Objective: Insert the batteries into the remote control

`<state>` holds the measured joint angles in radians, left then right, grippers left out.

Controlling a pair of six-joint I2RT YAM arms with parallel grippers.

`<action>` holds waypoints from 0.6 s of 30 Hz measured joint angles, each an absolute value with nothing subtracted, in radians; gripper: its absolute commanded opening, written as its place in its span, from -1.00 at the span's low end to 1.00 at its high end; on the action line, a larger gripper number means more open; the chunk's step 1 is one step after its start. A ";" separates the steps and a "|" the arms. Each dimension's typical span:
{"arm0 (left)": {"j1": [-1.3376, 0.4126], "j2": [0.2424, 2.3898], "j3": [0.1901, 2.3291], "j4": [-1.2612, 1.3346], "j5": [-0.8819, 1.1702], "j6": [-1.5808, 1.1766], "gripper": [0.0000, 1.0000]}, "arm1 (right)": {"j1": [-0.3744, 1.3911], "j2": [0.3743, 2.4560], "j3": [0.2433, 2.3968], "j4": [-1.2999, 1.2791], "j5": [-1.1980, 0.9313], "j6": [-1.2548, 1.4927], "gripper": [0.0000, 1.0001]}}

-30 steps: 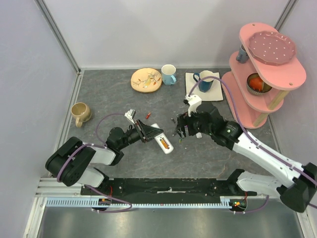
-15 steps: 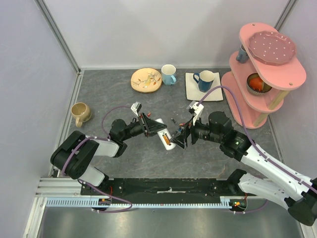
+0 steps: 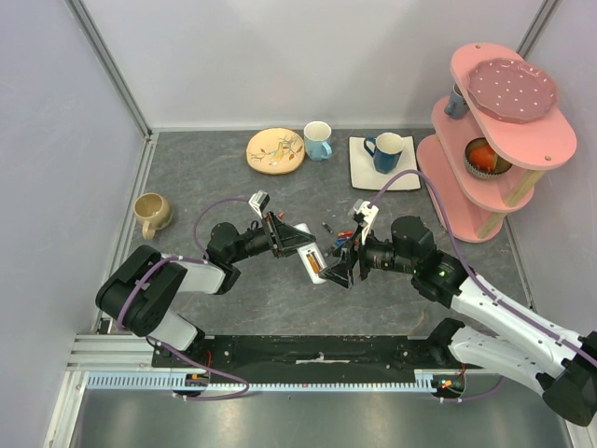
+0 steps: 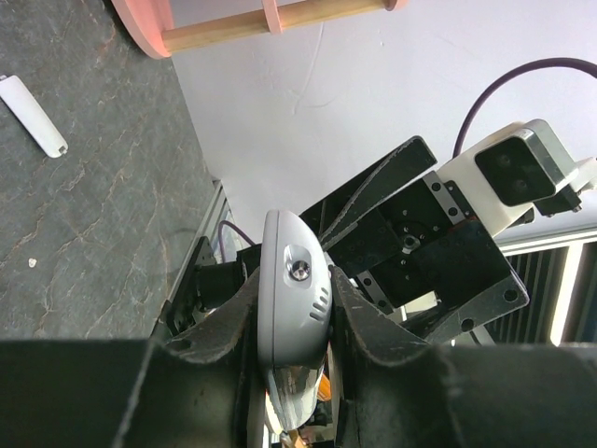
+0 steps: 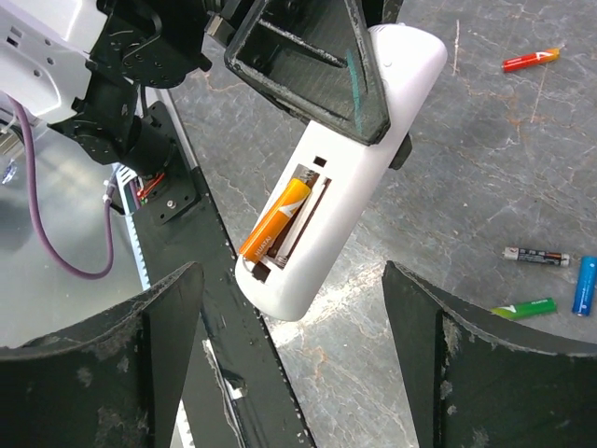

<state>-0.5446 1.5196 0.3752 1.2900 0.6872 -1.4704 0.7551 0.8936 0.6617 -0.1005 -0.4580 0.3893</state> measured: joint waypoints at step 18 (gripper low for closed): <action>-0.545 1.520 0.375 1.290 0.692 -1.473 -0.96 | 0.755 0.957 0.652 -0.061 -0.474 0.400 0.59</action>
